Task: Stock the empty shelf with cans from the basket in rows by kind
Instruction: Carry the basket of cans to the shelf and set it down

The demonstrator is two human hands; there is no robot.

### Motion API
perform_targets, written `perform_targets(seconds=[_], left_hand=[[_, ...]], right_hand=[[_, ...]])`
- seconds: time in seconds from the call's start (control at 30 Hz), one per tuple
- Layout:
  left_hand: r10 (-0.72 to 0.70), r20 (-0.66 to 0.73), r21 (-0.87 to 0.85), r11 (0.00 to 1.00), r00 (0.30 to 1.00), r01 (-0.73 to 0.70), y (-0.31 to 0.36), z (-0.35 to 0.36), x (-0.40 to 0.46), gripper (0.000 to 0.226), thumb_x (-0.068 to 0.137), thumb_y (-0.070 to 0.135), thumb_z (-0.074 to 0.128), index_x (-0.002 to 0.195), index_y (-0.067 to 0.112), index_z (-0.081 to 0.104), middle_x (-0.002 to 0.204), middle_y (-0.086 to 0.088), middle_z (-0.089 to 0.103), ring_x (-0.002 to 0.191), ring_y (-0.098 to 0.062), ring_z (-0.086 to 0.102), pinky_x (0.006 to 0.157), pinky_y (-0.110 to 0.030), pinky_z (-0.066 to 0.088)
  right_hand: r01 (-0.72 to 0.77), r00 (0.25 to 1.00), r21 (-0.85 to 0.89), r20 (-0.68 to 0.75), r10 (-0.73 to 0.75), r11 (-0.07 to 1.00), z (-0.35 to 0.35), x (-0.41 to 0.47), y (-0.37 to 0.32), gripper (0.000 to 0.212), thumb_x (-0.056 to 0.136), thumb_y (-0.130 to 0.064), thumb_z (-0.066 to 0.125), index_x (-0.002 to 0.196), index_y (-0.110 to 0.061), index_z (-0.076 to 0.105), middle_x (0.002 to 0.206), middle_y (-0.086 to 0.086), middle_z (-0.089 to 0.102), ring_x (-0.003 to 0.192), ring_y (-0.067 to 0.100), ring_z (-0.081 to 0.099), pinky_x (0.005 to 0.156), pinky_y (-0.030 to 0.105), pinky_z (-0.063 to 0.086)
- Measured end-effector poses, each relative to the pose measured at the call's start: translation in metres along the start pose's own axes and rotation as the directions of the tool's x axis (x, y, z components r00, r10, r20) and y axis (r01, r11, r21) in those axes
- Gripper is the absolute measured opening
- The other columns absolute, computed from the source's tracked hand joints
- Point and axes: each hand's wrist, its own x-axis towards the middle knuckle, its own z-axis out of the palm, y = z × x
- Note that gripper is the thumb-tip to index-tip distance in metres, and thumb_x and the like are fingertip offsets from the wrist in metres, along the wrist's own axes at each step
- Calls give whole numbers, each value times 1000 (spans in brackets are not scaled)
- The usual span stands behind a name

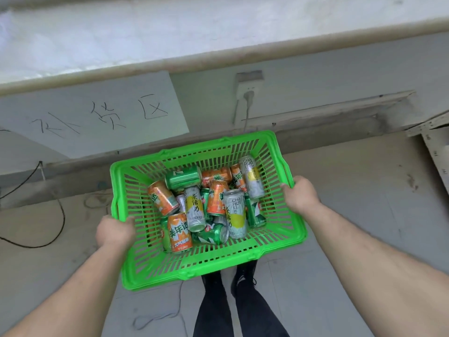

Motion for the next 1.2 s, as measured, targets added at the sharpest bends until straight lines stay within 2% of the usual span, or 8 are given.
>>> perform_targets(seconds=[0.27,0.37,0.47,0.67,0.83,1.0,1.2], left_hand=[[169,-14,-13,985,985,-170,23,-39,-49,35,93,30,67,103,-3,61,98,-26,68,91,-45,65,80,-45,53],[239,-5,-11,971,971,-239,38,-53,-77,34,93,31,67,102,-1,61,97,-24,67,92,-44,65,80,-45,54],[316,13,4,949,949,-316,58,-62,-103,33,93,34,66,101,2,59,92,-19,66,84,-41,64,76,-44,55],[471,62,16,881,880,-473,108,-66,-153,30,92,35,64,98,5,59,82,-14,65,73,-35,63,64,-37,49],[588,95,35,804,803,-593,160,-56,-202,27,90,34,65,92,7,60,79,-14,66,71,-34,66,69,-41,57],[675,154,67,721,722,-689,212,-32,-266,26,88,33,66,89,8,62,74,-13,68,66,-33,67,67,-43,59],[736,207,119,636,645,-763,274,14,-363,25,90,30,68,84,7,60,72,-14,65,61,-31,62,52,-31,45]], right_hand=[[-88,991,161,-82,103,983,-58,-58,21,25,88,-37,63,87,-12,64,80,9,70,77,35,68,69,37,54],[-141,978,214,-119,169,967,-84,-87,37,26,87,-38,63,86,-12,63,77,7,69,73,33,66,61,33,47],[-173,960,271,-168,224,947,-110,-112,56,28,88,-39,62,85,-11,62,75,7,67,70,30,64,55,30,41],[-216,893,418,-280,351,882,-152,-156,103,33,84,-39,63,82,-7,62,71,8,64,62,29,59,55,31,41],[-241,818,554,-327,474,797,-183,-183,153,38,77,-42,63,79,-4,63,67,9,65,61,31,62,54,33,44],[-258,756,671,-308,577,695,-215,-194,216,41,74,-44,64,79,-4,64,69,9,65,63,30,62,56,34,46],[-242,693,766,-292,659,595,-263,-198,302,36,80,-39,68,77,-3,68,63,7,64,57,27,60,54,32,46]])
